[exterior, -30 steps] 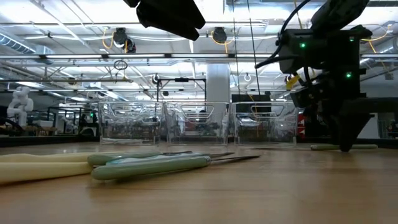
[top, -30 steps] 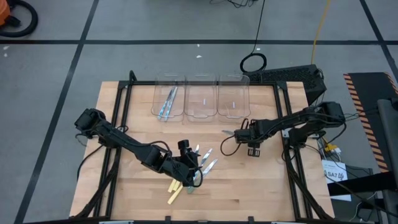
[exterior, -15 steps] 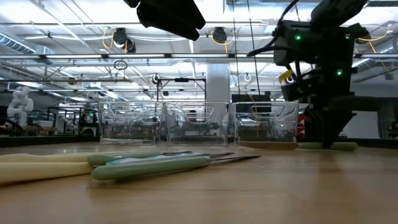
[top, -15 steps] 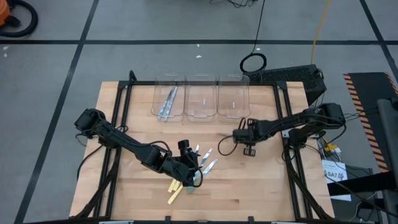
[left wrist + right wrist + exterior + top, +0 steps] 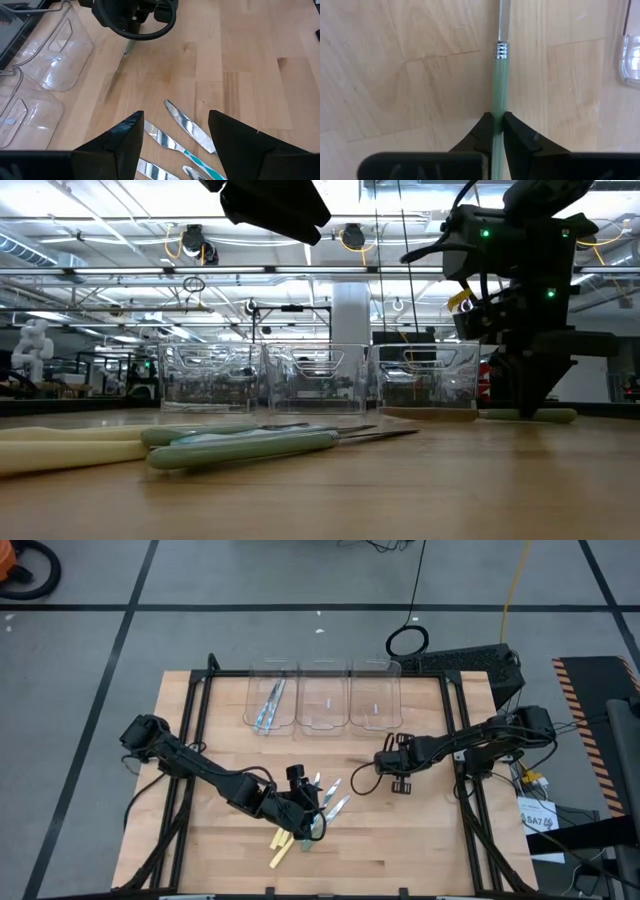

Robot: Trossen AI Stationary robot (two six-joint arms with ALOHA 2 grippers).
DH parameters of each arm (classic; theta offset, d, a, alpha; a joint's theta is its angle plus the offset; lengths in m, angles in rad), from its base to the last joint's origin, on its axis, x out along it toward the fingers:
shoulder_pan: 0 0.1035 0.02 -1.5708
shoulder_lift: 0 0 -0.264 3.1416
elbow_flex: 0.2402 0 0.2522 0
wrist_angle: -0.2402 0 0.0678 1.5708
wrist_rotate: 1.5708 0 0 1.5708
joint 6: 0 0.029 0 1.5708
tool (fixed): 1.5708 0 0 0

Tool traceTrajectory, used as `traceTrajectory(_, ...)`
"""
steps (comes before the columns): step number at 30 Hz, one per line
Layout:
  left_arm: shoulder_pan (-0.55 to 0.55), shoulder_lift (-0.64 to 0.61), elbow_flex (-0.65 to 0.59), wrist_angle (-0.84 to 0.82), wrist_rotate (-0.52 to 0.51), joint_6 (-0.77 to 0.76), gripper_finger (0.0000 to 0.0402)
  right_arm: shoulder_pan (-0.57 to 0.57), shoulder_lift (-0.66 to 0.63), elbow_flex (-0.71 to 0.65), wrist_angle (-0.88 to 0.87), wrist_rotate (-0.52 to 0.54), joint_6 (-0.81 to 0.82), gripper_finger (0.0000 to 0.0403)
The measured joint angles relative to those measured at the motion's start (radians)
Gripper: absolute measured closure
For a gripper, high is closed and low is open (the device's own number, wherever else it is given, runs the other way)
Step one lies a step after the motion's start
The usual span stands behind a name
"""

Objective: Sort silverware by color (type)
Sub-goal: Put the green knife into the right transparent bin

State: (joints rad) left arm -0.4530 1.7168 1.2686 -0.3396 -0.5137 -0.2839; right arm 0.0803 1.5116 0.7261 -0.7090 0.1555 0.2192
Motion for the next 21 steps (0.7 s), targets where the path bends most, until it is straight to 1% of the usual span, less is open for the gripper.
traceTrajectory(7,0.0,0.0,0.0,0.0,0.0,0.0,0.0172,0.0,-0.005,0.0,-0.004,0.0,-0.02,0.0388)
traceTrajectory(14,0.0,0.0,0.0,0.0,0.0,0.0,0.0172,0.0,-0.042,0.0,0.0,0.0,-0.019,0.039)
traceTrajectory(21,0.0,0.0,0.0,0.001,0.0,-0.001,0.0172,-0.021,-0.029,0.0,0.006,-0.006,-0.022,0.0389)
